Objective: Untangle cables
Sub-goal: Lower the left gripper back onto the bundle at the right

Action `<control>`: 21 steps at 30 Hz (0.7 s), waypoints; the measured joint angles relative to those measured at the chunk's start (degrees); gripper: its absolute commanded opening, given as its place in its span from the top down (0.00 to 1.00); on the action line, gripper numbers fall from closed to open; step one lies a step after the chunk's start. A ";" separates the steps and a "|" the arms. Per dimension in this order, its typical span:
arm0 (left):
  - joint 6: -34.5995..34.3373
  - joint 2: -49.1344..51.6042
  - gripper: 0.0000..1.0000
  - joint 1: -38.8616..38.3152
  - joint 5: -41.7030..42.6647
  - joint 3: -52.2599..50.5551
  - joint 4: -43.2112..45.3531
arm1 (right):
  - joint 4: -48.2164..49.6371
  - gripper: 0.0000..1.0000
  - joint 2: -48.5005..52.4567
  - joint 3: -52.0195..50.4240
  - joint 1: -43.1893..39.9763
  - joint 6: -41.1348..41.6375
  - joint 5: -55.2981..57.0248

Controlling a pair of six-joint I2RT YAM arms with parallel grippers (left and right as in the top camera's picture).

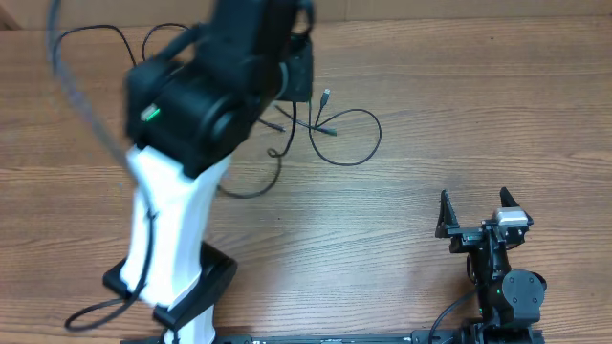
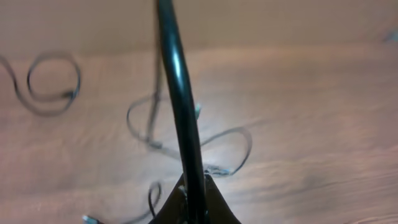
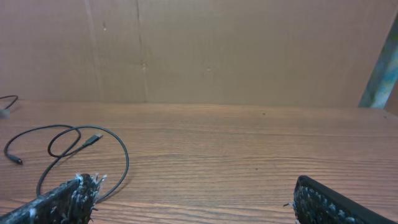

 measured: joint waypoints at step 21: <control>2.01 15.87 0.25 0.00 0.66 -24.30 1.51 | 0.00 0.00 0.00 0.00 0.00 0.02 0.00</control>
